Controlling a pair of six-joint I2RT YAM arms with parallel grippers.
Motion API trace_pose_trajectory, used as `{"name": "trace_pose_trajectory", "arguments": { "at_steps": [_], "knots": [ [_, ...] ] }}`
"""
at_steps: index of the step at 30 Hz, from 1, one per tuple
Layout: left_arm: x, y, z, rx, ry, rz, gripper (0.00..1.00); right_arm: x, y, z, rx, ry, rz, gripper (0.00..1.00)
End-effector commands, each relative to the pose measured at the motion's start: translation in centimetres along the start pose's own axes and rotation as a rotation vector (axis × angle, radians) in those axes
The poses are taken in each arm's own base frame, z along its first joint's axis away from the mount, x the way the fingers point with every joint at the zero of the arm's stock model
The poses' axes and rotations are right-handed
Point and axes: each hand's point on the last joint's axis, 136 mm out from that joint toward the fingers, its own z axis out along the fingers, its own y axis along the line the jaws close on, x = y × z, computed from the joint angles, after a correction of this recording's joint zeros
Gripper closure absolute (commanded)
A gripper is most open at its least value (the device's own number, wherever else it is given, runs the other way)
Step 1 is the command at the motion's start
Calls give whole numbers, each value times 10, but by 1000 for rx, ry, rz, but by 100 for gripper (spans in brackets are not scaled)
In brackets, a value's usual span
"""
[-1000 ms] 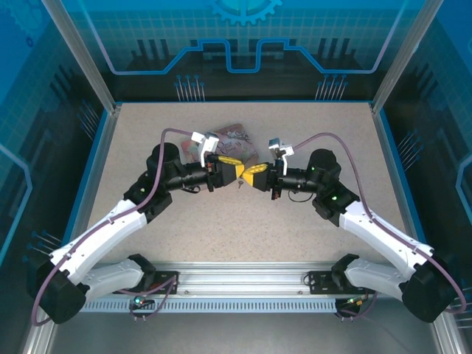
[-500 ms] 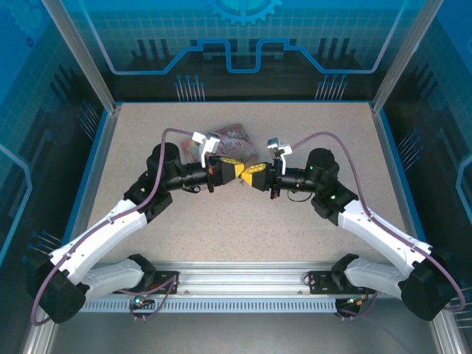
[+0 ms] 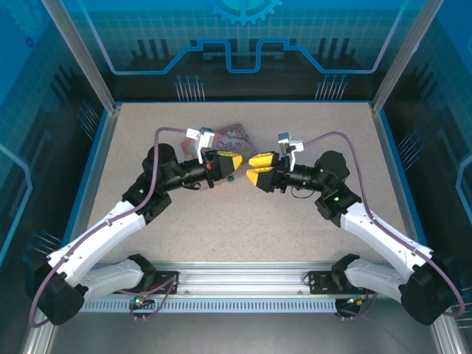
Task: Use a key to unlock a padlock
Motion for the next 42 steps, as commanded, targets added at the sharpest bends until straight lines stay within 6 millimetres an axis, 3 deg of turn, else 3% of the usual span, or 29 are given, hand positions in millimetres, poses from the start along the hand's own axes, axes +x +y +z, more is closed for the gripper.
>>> {"name": "trace_pose_trajectory", "arguments": {
  "at_steps": [1, 20, 42],
  "knots": [
    [-14, -12, -3, 24, -48, 22, 100, -2, 10, 9, -56, -2, -15, 41],
    [-11, -9, -6, -2, -38, 31, 100, -1, 10, 25, -55, 25, -3, 74],
    [-9, -8, -6, -9, -34, 30, 100, 0, 9, 20, -35, 25, 2, 81]
  ]
}}
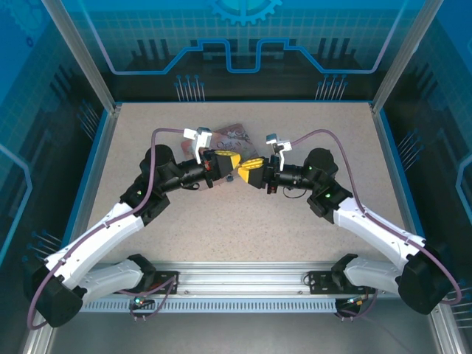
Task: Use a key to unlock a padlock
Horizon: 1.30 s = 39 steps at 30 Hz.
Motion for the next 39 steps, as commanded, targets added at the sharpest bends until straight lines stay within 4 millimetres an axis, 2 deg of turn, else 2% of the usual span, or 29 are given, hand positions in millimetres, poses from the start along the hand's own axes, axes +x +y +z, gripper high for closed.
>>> {"name": "trace_pose_trajectory", "arguments": {
  "at_steps": [1, 19, 27, 29, 30, 32, 34, 36, 39],
  "knots": [
    [-4, -7, -2, 12, -11, 22, 100, -10, 9, 0, -15, -23, -32, 81],
    [-2, -8, 0, 23, 0, 18, 100, -15, 6, 5, -14, -28, -6, 84],
    [-1, -5, 0, 12, 3, 19, 100, -14, 5, 4, -5, -23, -9, 94],
    [-1, -4, -1, 4, 2, 25, 93, -13, 5, 4, 5, -19, -14, 97],
    [-1, -4, -2, -2, 1, 28, 85, -12, 4, 3, 13, -14, -15, 97],
    [-1, -1, -4, -23, -4, 32, 78, -9, 1, 1, 34, -3, -19, 98],
    [-2, 2, -8, -54, -14, 40, 63, -5, -4, -1, 62, 14, -20, 99],
    [-3, 8, -13, -97, -24, 50, 54, 1, -13, -5, 105, 36, -5, 99],
    [-3, 23, -25, -208, -38, 55, 34, 14, -32, -15, 192, 80, 31, 99]
  ]
}}
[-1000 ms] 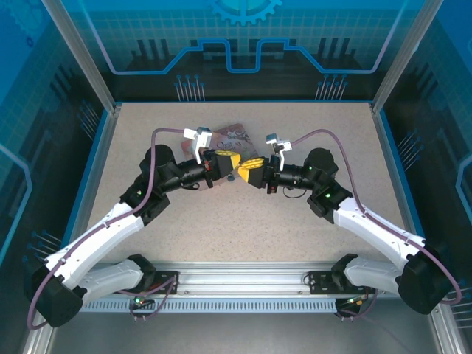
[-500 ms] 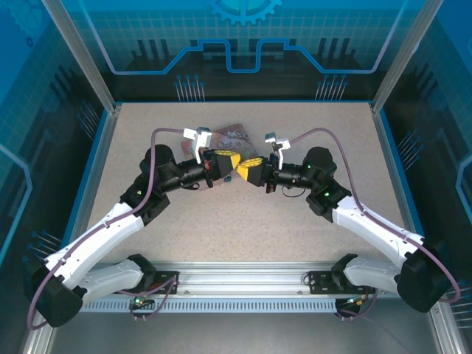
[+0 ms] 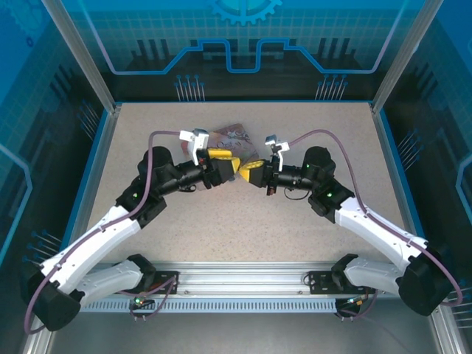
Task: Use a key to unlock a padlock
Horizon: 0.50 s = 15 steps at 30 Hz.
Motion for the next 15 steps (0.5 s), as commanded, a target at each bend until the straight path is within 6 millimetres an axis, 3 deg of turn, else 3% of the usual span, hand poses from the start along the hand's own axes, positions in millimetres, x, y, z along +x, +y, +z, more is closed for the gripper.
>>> {"name": "trace_pose_trajectory", "arguments": {
  "at_steps": [1, 8, 15],
  "knots": [
    [-3, 19, -16, -150, -32, 25, 29, 7, -21, -11, 119, 41, 13, 99],
    [21, 79, -42, -396, 7, -91, 15, 47, -79, -33, 371, 136, 108, 100],
    [81, 134, -48, -529, 83, -263, 9, 93, -127, -46, 562, 246, 194, 100]
  ]
}}
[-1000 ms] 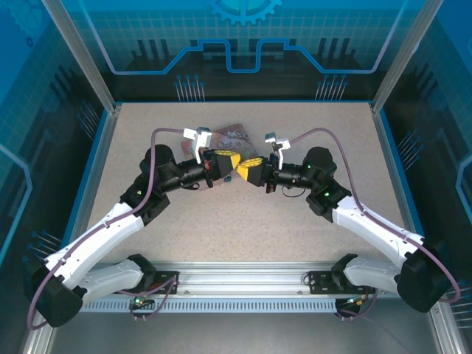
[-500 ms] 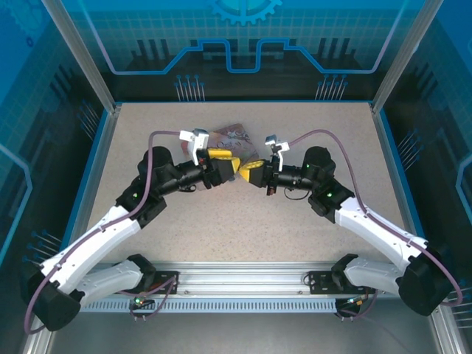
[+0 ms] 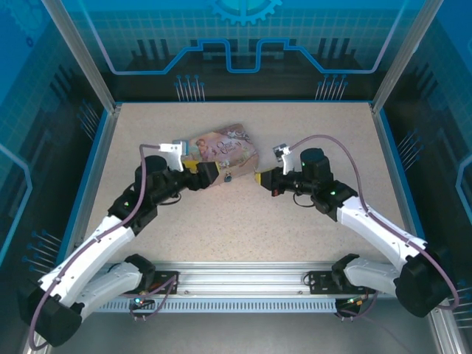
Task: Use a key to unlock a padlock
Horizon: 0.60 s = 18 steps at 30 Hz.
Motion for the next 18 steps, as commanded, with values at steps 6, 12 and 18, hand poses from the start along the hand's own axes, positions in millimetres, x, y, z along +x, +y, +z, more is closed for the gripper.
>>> {"name": "trace_pose_trajectory", "arguments": {
  "at_steps": [6, 12, 18],
  "knots": [
    [67, 56, 38, -128, 156, -181, 9, 40, -56, 20, 196, 142, 77, 100],
    [86, 74, 66, -147, 186, -211, 7, 44, -65, 36, 201, 168, 96, 100],
    [92, 82, 90, -131, 169, -234, 5, 39, -69, 58, 175, 204, 104, 100]
  ]
}}
